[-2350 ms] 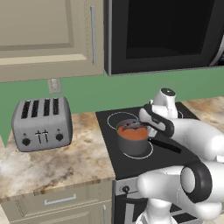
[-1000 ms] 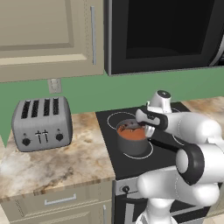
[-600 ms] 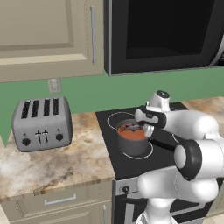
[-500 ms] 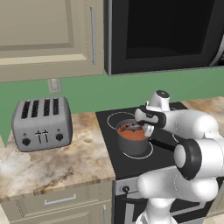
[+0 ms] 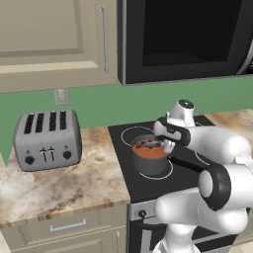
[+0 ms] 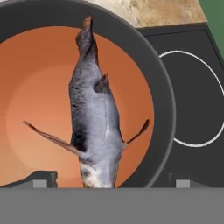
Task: Retrieve the fish from the fridge and place it on the saucepan with marinade on the stove.
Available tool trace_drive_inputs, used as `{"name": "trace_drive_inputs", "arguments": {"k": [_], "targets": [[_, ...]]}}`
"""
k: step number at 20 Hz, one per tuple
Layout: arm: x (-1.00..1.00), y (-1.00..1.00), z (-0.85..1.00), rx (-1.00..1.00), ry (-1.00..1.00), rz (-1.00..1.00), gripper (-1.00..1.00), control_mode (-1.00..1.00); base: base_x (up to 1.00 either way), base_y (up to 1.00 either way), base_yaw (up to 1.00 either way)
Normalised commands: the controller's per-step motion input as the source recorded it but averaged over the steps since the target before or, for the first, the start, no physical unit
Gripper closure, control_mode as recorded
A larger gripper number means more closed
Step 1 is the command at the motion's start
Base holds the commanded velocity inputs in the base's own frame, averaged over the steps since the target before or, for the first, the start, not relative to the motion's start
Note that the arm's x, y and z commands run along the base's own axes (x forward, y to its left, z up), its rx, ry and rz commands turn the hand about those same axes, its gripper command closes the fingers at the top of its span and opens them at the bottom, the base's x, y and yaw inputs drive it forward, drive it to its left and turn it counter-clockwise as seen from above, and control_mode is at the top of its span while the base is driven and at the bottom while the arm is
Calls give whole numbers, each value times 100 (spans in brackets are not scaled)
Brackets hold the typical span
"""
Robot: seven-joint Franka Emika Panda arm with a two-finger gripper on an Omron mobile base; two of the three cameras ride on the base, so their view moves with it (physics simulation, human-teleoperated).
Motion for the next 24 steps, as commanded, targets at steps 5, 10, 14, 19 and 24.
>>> {"name": "trace_drive_inputs", "arguments": {"k": [5,10,14,19,24], "targets": [[-38,0,18,0,-9,0,-100,-100,0,0,0],[-19,-6,19,0,-3,-1,-100,-100,0,0,0],[-57,-34,24,0,-11,-1,-100,-100,0,0,0],[-74,-52,25,0,-18,-3,-100,-100,0,0,0],[-84,-62,26,0,-25,0,-100,-100,0,0,0]]}}
